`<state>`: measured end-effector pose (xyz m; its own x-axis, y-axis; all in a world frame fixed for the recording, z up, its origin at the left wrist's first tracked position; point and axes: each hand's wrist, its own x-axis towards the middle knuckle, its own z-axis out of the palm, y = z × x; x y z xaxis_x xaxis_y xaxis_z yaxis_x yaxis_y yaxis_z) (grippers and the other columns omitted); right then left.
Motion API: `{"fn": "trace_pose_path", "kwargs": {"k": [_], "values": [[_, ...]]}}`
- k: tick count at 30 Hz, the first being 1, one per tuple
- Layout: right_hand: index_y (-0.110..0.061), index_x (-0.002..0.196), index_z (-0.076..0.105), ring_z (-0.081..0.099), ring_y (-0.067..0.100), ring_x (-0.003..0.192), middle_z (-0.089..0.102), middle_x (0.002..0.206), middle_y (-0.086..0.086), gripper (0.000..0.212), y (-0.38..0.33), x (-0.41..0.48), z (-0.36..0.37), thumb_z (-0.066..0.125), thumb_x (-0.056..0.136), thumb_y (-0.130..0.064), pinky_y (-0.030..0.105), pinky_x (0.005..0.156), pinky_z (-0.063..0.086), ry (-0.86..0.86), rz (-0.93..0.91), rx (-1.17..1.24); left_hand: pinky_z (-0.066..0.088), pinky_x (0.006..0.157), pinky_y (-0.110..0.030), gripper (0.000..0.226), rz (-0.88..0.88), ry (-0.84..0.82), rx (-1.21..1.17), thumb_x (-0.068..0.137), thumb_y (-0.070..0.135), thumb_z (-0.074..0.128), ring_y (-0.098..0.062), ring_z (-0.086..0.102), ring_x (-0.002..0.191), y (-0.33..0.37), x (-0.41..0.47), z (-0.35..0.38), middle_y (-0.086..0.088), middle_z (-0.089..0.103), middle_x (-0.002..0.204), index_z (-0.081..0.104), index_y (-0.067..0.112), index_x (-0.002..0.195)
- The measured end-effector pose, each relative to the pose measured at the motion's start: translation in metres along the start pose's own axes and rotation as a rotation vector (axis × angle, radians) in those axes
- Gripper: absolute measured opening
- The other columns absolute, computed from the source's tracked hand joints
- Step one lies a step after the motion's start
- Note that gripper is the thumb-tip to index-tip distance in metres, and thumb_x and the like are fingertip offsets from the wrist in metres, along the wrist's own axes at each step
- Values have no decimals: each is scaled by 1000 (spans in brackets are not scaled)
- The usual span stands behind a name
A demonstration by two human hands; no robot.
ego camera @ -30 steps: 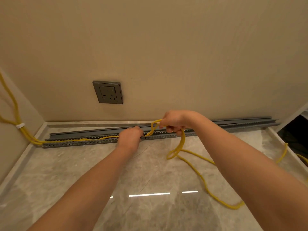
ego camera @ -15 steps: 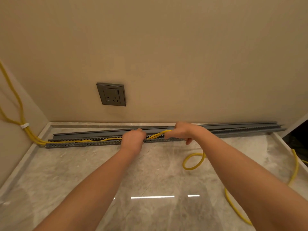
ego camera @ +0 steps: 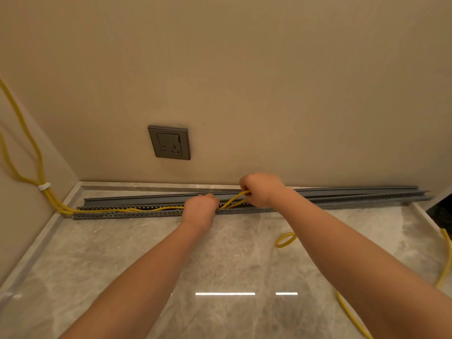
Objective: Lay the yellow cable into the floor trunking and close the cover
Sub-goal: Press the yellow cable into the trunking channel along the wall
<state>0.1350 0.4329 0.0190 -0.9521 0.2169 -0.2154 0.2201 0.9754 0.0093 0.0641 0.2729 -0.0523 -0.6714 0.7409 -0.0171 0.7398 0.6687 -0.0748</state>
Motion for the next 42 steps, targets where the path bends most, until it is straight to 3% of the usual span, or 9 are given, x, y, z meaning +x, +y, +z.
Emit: {"fn": "trace_pose_path", "kwargs": {"k": [4, 13, 18, 24, 29, 32, 37, 39, 42], "values": [[-15, 101, 55, 59, 34, 88, 56, 104, 8, 21, 0, 5, 14, 58, 84, -2, 34, 59, 37, 113, -106, -134, 50, 67, -31, 23, 10, 3, 18, 90, 8, 59, -25, 65, 94, 0, 2, 0, -2, 64, 109, 66, 18, 109], [-14, 98, 63, 60, 33, 90, 59, 106, 11, 19, 14, 6, 51, 57, 85, -2, 36, 64, 41, 73, 31, -78, 47, 68, -30, 21, 36, 32, -13, 88, 28, 54, -27, 63, 94, 7, 5, -3, -4, 62, 103, 66, 16, 100], [-15, 97, 65, 60, 32, 94, 61, 106, 11, 18, 18, 8, 55, 57, 85, -5, 35, 67, 42, 97, 54, -27, 49, 71, -32, 27, 126, 106, -117, 92, 24, 51, -25, 62, 101, 32, 13, -1, -2, 63, 108, 66, 23, 115], [-17, 98, 62, 59, 32, 94, 60, 109, 8, 21, 23, 4, 61, 55, 84, -3, 32, 64, 36, 130, 50, 94, 44, 62, -32, 24, 145, 119, -113, 96, 23, 50, -25, 64, 91, 46, 20, 9, 0, 63, 100, 64, 26, 115], [-20, 87, 59, 62, 29, 84, 62, 90, 3, 9, 33, -3, 57, 57, 81, -26, 31, 59, 38, 176, 127, 90, 44, 62, -34, 27, 177, 145, -138, 95, 20, 49, -27, 64, 92, 43, 14, 15, -3, 66, 100, 60, 25, 120], [-22, 75, 54, 62, 27, 76, 56, 70, -2, 24, 48, -16, 53, 57, 75, -46, 29, 59, 38, 148, 288, 77, 50, 69, -35, 30, 176, 155, -181, 94, 20, 51, -26, 64, 97, 42, 13, 17, -1, 67, 109, 57, 24, 124], [-15, 63, 64, 60, 23, 58, 61, 53, 1, 42, 64, -30, 45, 54, 75, -54, 32, 62, 48, 1, 484, 526, 47, 64, -33, 27, 137, 119, -135, 90, 18, 55, -28, 65, 91, 48, 11, 10, -2, 67, 103, 54, 22, 117], [-9, 68, 68, 58, 26, 54, 59, 52, 6, 38, 64, -31, 46, 51, 83, -40, 36, 66, 51, -4, 470, 674, 47, 64, -33, 28, 108, 75, -106, 88, 15, 57, -28, 65, 89, 52, 13, 5, -2, 67, 100, 54, 21, 115], [-4, 69, 65, 53, 25, 53, 60, 58, 12, 26, 68, -26, 44, 52, 87, -18, 33, 57, 46, -39, 439, 849, 42, 60, -32, 23, 65, 43, -50, 88, 10, 57, -28, 64, 86, 59, 15, -2, -4, 66, 95, 56, 18, 109]]}}
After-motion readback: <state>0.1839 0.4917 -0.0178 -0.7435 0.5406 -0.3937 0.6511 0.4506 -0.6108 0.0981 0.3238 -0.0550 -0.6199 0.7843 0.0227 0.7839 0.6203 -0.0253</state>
